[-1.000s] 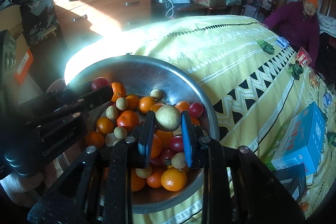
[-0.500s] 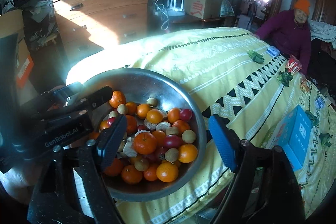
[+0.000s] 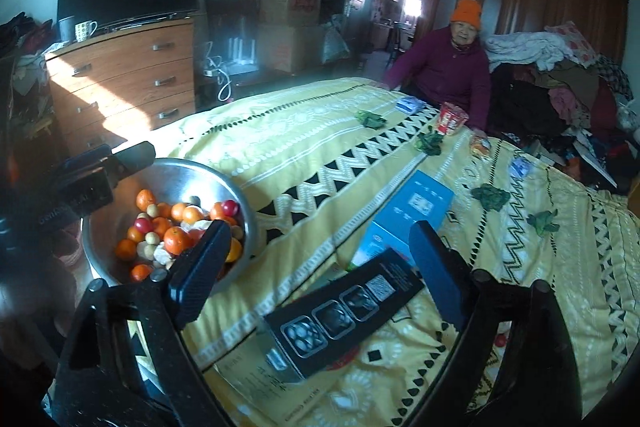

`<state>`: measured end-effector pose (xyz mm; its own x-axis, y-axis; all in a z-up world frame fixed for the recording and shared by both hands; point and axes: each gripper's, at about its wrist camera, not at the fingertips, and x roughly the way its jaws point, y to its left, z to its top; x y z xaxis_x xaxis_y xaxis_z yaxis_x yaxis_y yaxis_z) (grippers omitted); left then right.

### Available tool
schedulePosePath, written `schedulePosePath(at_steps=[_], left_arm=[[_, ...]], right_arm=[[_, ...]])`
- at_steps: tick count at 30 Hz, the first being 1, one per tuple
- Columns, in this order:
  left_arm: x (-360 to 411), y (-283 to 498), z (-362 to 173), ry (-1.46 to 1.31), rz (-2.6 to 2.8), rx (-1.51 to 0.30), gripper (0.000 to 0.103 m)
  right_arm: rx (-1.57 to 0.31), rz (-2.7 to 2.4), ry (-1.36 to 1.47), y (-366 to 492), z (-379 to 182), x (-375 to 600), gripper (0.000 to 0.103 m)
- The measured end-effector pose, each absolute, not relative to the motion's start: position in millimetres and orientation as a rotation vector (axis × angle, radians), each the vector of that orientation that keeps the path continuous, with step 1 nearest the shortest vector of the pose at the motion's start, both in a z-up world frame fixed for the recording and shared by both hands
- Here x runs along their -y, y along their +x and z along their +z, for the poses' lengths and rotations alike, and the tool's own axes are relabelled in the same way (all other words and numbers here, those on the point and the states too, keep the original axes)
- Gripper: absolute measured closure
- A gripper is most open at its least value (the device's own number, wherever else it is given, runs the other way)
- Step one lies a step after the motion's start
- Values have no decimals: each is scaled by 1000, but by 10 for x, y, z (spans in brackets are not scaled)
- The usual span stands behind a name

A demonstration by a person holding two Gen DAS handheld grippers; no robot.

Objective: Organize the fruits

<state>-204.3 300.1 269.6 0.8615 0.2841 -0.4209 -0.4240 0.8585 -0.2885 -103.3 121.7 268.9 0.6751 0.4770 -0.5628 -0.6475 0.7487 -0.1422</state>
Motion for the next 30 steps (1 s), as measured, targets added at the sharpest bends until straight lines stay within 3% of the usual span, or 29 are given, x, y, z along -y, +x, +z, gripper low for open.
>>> schedulePosePath(at_steps=[14,17,18,20,26,30], left_arm=[[-1538,-1537,2901,-241,146,-414,23],[-1127,-1358,2785,-199,81,-451,22],[-957,-1288,2706,-181,51,-471,22],[-620,-1141,2484,-141,-12,-524,10],[237,-618,1387,-99,-151,-783,9],[425,-331,736,-75,-108,-887,9]], right_arm=[[-539,465,-252,-935,2677,-49,10],[-541,413,-251,-871,2525,229,0],[-551,391,-250,-838,2430,343,0],[-609,337,-248,-734,2116,660,0],[-864,203,-218,-414,913,1544,0],[-957,187,-172,-308,440,1886,0]])
